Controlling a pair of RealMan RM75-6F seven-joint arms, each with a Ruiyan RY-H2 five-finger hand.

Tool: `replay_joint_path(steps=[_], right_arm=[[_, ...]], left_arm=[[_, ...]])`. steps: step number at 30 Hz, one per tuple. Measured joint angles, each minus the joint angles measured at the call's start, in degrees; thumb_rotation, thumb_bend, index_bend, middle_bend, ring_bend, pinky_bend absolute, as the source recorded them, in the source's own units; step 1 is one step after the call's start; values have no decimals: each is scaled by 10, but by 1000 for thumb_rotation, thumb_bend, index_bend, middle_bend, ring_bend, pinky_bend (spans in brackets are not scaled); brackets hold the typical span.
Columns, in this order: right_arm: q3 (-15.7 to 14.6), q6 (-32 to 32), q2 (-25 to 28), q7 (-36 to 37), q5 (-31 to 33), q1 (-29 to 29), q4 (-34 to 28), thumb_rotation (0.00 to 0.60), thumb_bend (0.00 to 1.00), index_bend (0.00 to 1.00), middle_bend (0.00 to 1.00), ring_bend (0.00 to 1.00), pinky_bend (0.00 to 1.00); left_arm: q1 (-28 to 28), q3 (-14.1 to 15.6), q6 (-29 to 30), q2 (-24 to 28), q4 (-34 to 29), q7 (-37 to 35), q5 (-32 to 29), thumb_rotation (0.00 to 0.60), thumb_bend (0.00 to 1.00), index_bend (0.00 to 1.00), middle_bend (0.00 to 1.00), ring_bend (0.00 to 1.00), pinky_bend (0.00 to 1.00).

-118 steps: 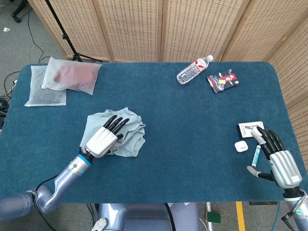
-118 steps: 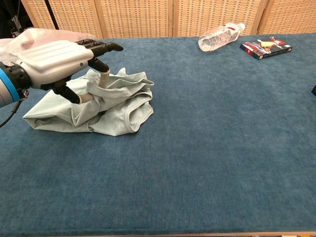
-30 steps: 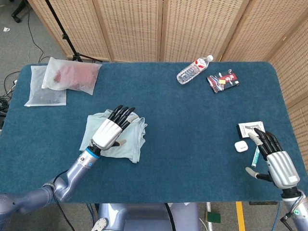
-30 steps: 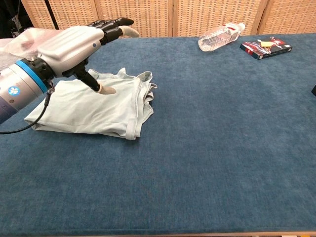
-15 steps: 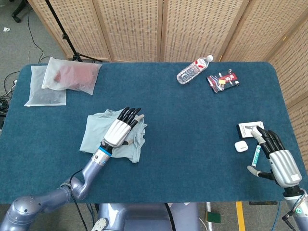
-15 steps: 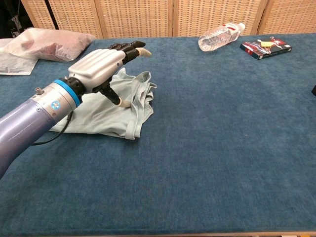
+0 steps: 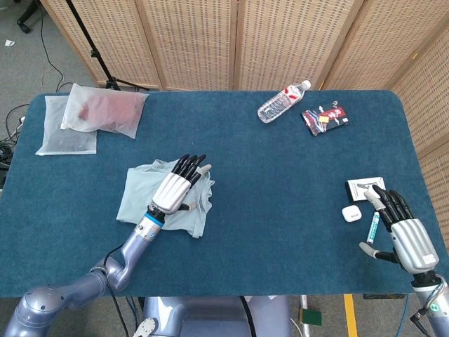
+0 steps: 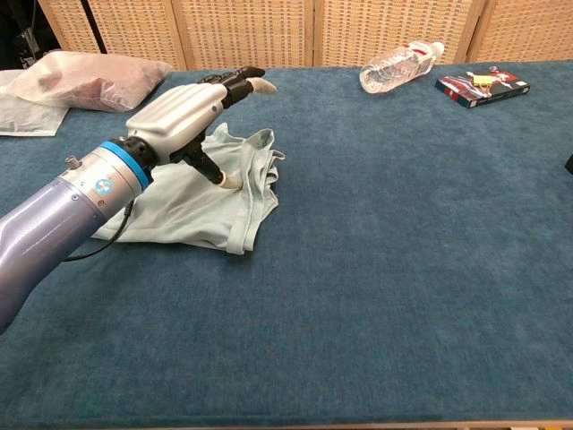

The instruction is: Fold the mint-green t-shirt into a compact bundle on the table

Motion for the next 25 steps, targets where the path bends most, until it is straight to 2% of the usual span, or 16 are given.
replay_joint_path(steps=[5,11,15,18,25], right_arm=[[-2,8,0,-4,-6,-3,-1,600,0,0,0,0,0],[-1,20,2,-4,-9,-8,-4,600,0,0,0,0,0],[1,25,4,-1,-9,-9,-6,600,0,0,0,0,0],[2,29,6,2,-8,-11,-6,600,0,0,0,0,0],[6,46,11,13,-8,-17,-5,600,0,0,0,0,0]], left_arm=[[12,-3,36,46,-59,-5,8,600,0,0,0,0,0],[51,-3,65,156,-212,24,1,600,0,0,0,0,0],[100,5,83,268,-342,53,-17,600,0,0,0,0,0],[147,15,102,341,-404,61,-30,600,0,0,0,0,0],[259,60,137,446,-471,48,-79,600,0,0,0,0,0]])
